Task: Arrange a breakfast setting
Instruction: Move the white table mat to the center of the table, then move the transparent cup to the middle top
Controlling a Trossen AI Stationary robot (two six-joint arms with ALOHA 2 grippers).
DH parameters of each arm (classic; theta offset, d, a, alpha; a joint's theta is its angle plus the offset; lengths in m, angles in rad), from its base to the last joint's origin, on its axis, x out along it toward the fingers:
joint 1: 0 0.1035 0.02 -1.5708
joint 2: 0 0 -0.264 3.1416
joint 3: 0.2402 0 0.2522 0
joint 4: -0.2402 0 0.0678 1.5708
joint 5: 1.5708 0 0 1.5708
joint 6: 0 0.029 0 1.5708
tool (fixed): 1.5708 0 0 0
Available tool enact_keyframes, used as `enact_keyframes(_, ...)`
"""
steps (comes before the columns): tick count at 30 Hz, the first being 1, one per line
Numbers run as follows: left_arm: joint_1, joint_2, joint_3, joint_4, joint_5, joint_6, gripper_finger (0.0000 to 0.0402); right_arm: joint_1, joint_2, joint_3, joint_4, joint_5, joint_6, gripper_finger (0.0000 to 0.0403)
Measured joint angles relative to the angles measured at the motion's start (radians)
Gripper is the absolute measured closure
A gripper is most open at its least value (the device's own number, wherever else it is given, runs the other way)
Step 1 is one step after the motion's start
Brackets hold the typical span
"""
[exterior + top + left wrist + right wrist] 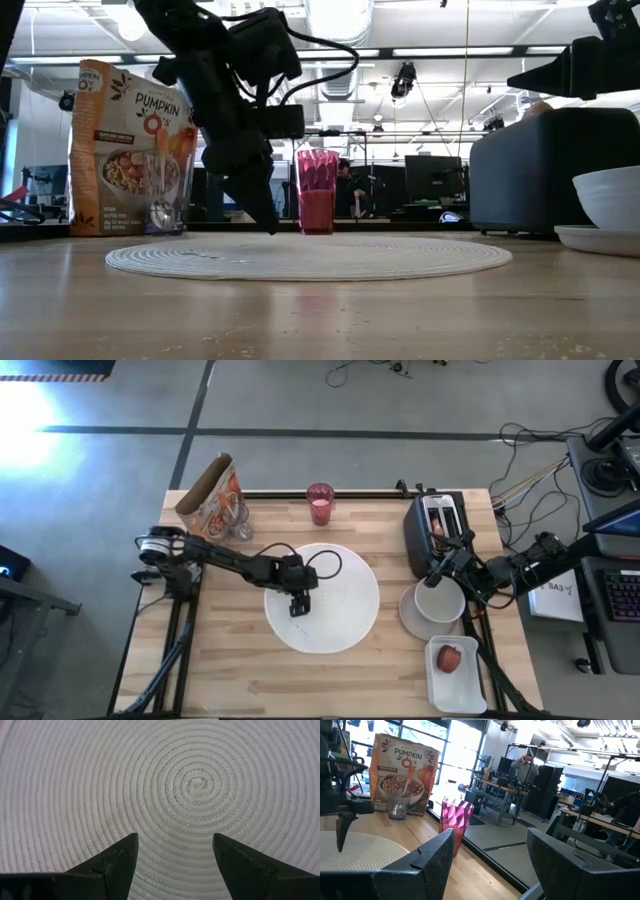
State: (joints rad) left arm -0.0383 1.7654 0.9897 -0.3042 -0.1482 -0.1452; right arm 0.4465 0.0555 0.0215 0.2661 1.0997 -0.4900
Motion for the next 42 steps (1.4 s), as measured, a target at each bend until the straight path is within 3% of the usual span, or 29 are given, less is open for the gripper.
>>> enact_keyframes(8, -0.004, -0.094, -0.009, -0.060, -0.001, 0.003, 0.0161, 0.000, 0.000, 0.000, 0.000, 0.000, 0.000, 0.0165)
enact_keyframes(13, -0.005, -0.182, -0.093, -0.045, -0.050, -0.009, 0.0161, 0.000, 0.000, 0.000, 0.000, 0.000, 0.000, 0.0165)
enact_keyframes(22, -0.008, -0.444, -0.318, 0.076, -0.053, -0.145, 0.0161, 0.000, 0.000, 0.000, 0.000, 0.000, 0.000, 0.0165)
enact_keyframes(27, -0.007, -0.582, -0.401, 0.066, -0.057, -0.177, 0.0161, 0.000, 0.000, 0.000, 0.000, 0.000, 0.000, 0.0165)
enact_keyframes(30, -0.008, -0.682, -0.421, 0.035, -0.110, -0.175, 0.0161, 0.000, 0.000, 0.000, 0.000, 0.000, 0.000, 0.0165)
enact_keyframes(36, 0.022, -0.834, -0.321, -0.227, -0.209, -0.159, 0.0161, 0.000, 0.000, 0.000, 0.000, 0.000, 0.000, 0.0165)
enact_keyframes(42, 0.105, -0.810, -0.087, -0.571, -0.212, -0.185, 0.0161, 0.000, 0.000, 0.000, 0.000, 0.000, 0.000, 0.0165)
